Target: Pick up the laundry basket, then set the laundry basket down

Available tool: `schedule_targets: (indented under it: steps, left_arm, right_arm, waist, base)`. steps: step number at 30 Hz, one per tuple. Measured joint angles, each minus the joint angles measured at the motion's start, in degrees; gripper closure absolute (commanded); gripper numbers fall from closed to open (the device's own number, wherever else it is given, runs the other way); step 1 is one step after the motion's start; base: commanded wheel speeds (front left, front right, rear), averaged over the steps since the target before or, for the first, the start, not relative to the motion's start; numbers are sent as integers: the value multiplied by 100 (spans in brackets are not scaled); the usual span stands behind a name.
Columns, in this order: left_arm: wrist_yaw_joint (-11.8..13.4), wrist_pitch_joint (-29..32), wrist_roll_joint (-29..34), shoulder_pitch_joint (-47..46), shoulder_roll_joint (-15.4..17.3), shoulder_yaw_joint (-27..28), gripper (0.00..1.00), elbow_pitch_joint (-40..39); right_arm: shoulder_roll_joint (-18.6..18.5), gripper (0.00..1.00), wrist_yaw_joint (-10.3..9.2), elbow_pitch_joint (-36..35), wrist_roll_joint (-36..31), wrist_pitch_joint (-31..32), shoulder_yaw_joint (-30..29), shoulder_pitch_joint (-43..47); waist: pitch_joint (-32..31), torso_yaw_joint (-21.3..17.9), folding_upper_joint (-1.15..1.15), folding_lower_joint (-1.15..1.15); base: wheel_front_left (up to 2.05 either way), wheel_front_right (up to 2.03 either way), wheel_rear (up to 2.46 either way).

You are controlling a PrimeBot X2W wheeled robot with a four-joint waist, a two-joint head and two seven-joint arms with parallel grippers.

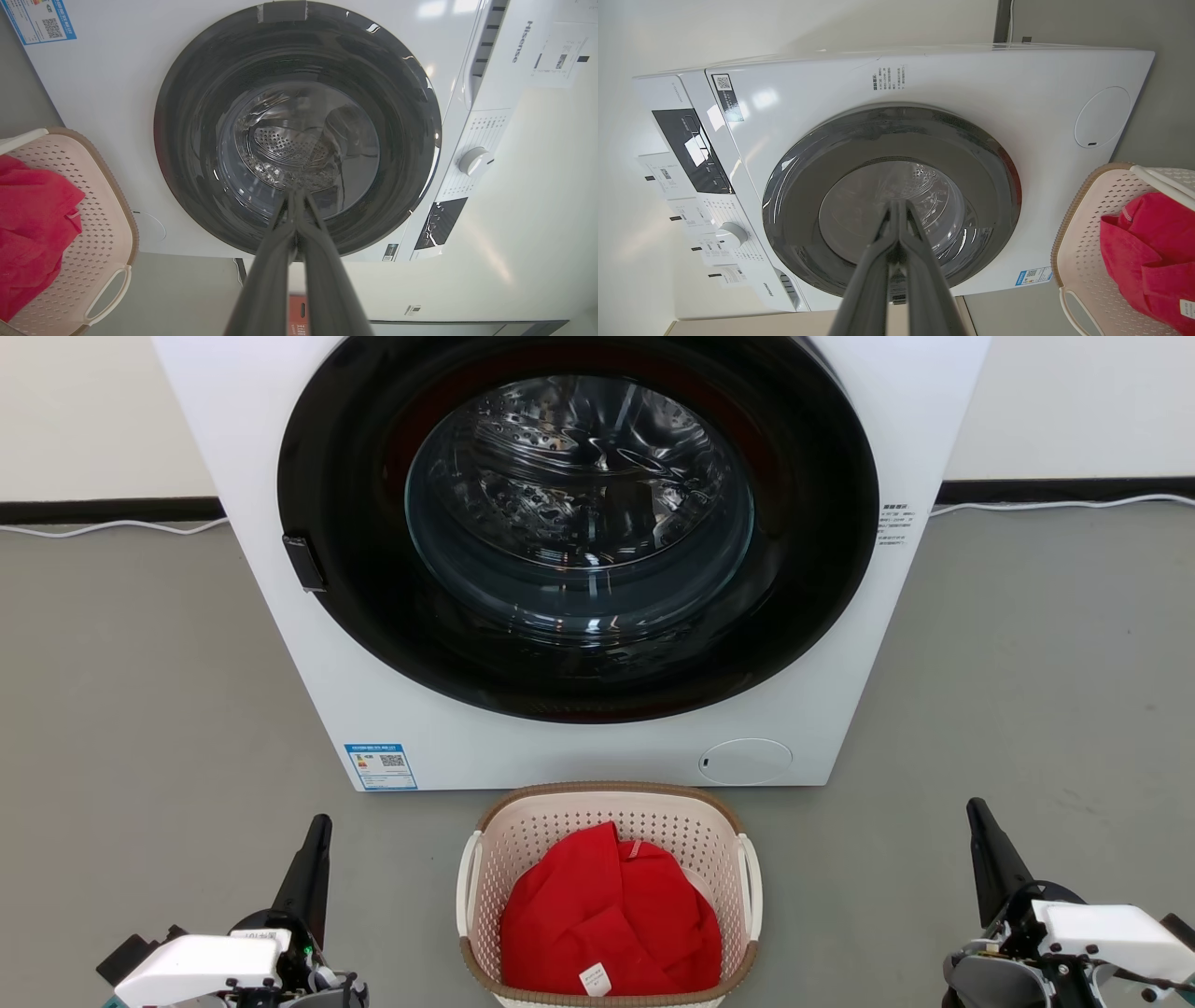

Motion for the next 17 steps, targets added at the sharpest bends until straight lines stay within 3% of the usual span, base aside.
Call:
schedule_targets:
  steps: [17]
  left_arm:
    - [0,0,0,0,0,0,100,0]
  right_arm:
    - [0,100,0,0,0,0,0,0]
  waist:
    - [0,0,0,0]
  base:
    - [0,0,0]
